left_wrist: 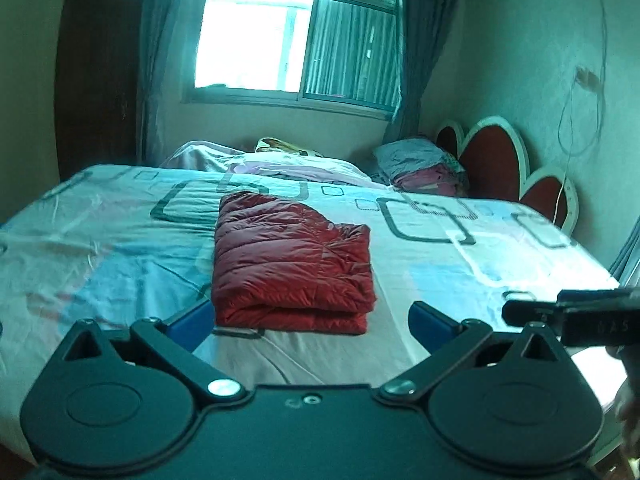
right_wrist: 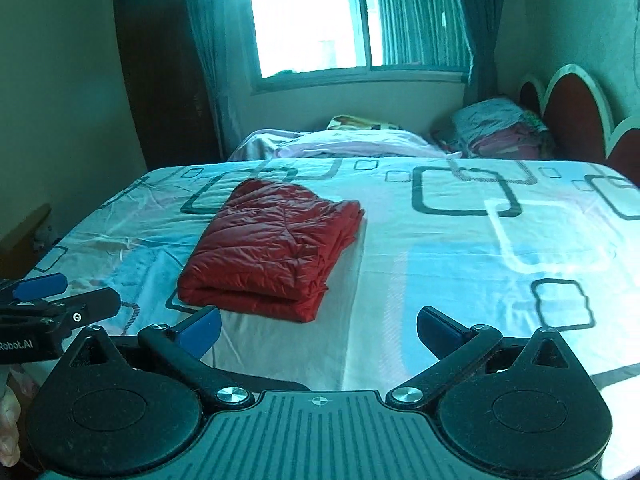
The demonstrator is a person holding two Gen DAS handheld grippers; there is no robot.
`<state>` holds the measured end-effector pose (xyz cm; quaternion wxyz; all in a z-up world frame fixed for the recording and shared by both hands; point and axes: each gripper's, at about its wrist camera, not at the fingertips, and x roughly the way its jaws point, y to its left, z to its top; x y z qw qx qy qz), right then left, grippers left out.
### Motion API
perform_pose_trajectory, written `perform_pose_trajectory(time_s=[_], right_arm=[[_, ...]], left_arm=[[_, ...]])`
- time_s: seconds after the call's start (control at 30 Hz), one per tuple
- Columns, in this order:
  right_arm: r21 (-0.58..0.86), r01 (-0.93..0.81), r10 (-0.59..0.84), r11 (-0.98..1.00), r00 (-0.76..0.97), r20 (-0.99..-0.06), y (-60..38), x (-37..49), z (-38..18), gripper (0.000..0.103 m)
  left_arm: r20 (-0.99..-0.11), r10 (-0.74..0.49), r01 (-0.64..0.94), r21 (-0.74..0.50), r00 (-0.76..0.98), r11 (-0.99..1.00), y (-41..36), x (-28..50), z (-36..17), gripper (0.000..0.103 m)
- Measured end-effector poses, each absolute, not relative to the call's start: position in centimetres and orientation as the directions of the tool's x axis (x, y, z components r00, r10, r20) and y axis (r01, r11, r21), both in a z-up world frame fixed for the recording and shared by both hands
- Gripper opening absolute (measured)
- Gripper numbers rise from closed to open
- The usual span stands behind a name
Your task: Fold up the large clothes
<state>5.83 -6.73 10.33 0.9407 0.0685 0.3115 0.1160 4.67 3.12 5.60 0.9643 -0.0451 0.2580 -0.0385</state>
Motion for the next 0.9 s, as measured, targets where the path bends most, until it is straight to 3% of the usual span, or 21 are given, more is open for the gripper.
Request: perform_pose_trajectory(time_s=[0.9], right_arm=[[0.202, -0.168, 0.255, 0.965, 0.789, -0.559, -7.9, 3.4, 11.1, 0.103]], left_arm=[[-0.473, -0.083, 0.058, -0.068, 0.877, 0.996, 2.0, 2.3, 6.0, 0.103]])
